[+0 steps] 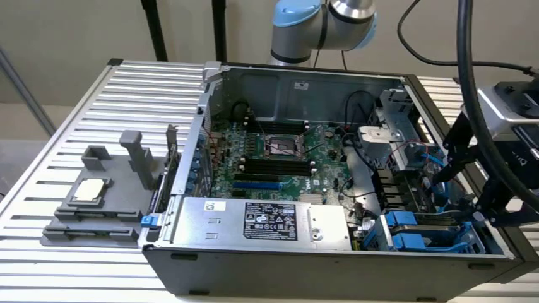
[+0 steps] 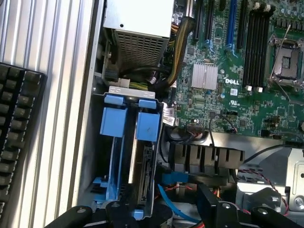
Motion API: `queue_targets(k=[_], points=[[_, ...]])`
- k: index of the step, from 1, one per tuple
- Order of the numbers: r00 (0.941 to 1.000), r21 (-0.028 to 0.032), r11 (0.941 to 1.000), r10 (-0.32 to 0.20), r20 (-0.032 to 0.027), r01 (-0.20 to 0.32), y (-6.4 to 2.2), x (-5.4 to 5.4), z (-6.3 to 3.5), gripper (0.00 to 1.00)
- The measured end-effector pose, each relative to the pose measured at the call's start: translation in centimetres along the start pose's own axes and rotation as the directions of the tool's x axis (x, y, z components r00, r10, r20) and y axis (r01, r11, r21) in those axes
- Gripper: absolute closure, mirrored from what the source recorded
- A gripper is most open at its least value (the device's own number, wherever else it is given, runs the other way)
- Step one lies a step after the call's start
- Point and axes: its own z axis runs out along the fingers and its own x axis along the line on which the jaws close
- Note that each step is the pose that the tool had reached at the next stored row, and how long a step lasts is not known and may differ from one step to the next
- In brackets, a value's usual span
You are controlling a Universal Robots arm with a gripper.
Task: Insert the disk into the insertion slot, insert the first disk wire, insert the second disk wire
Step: 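Insert the first disk wire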
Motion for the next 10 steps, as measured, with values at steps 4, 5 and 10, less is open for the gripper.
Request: queue_targets(k=[4, 5, 10], points=[[1.0000, -0.0123, 0.9999, 0.001, 0.0011, -0.001, -0.92, 0.8, -0.10, 0.37], [1.0000, -0.0146, 0.9999, 0.001, 0.0013, -0.001, -1.17, 0.9, -0.11, 0.37], [1.0000, -0.0225, 0.9997, -0.002, 0.0019, 0.002, -1.93, 1.3, 0.20, 0.37]])
